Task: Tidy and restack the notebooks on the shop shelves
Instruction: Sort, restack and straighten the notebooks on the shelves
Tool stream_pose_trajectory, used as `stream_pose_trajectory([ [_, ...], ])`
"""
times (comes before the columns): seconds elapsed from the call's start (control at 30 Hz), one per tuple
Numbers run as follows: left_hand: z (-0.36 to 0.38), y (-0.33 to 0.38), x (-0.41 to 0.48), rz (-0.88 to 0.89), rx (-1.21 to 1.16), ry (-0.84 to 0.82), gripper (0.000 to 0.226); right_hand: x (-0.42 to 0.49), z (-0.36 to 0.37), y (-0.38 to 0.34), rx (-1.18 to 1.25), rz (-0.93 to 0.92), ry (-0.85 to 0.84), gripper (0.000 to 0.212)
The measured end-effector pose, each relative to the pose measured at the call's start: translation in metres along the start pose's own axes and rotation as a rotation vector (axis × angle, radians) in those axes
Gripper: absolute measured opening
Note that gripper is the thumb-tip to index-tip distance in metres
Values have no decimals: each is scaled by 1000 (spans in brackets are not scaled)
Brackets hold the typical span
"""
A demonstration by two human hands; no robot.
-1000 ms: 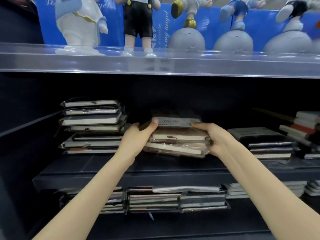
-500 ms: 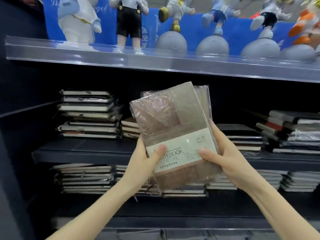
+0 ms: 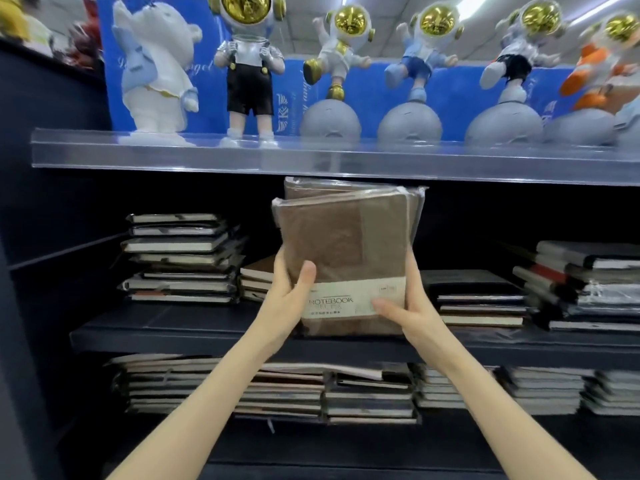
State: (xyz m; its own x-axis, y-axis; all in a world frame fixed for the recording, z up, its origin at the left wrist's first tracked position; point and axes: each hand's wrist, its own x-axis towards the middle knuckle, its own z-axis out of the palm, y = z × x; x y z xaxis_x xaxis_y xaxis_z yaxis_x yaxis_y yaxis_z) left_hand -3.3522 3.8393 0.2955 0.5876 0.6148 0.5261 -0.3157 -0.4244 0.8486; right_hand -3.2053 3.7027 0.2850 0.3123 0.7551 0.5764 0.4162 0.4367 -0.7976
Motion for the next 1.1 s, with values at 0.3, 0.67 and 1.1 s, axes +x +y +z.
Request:
stream_pose_trajectory([
  [0.3, 13, 1, 8, 39, -50, -8, 75, 15, 4, -1, 98, -3, 195, 64],
  [0.67, 22, 7, -1, 61, 77, 83, 71, 9, 14, -17, -9, -72, 334, 59],
  [1.1, 49, 0, 1, -493, 359, 78, 76, 1, -17, -30, -381, 601, 286, 77],
])
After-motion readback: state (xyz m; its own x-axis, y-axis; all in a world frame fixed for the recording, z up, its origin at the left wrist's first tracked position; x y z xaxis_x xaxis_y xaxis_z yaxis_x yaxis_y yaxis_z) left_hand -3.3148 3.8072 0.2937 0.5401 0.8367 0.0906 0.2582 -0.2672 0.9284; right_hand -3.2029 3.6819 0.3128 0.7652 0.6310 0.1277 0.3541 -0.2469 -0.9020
